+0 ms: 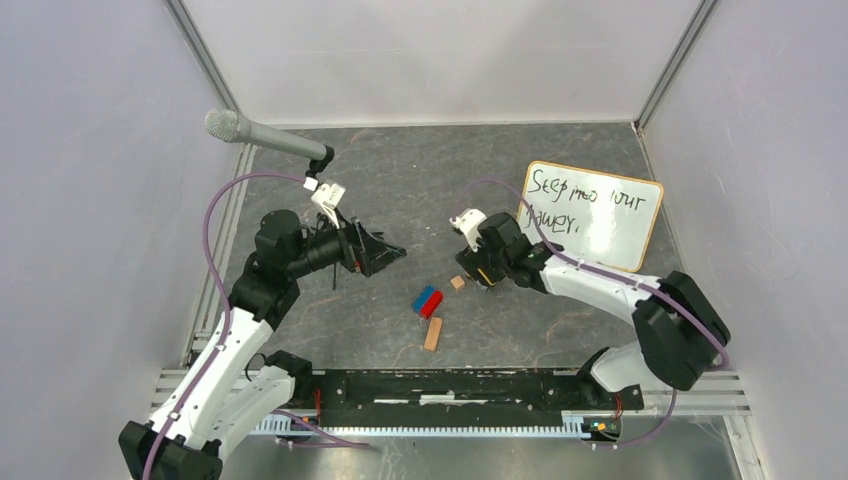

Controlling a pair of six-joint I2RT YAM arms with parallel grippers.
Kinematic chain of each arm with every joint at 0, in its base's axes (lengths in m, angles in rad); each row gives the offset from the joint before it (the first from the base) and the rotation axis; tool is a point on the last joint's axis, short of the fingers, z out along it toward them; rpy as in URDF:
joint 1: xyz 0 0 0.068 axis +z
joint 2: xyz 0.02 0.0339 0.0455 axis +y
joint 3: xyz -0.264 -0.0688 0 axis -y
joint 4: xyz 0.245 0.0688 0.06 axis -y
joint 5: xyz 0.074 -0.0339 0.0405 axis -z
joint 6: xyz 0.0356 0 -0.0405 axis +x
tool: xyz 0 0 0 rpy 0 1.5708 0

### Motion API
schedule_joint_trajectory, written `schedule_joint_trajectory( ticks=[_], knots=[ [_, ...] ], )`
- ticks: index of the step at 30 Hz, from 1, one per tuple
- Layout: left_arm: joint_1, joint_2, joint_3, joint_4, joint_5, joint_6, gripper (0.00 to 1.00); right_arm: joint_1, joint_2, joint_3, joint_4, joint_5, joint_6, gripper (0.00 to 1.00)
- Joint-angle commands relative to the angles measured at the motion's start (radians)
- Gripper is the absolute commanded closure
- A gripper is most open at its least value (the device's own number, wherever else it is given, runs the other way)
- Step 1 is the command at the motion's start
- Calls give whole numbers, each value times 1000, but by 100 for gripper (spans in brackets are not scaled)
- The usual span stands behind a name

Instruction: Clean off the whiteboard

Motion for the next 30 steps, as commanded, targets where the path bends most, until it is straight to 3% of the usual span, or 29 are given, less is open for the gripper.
schedule_joint_trajectory(
  ticks=[1,6,10,19,30],
  knots=[
    [-2,-5,17,48,62,3,0,-22,40,34,-22,-104,-161,25],
    [-2,11,14,59,79,-8,0,-33,66,33,20,-182,-172,27],
    [-2,26,11,65,92,-13,0,-35,104,56,25,-193,-174,43],
    [-2,43,9,75,94,-20,0,-36,150,63,54,-206,-172,42],
    [-2,73,5,84,93,-28,0,-36,153,31,113,-218,-144,51]
  ],
)
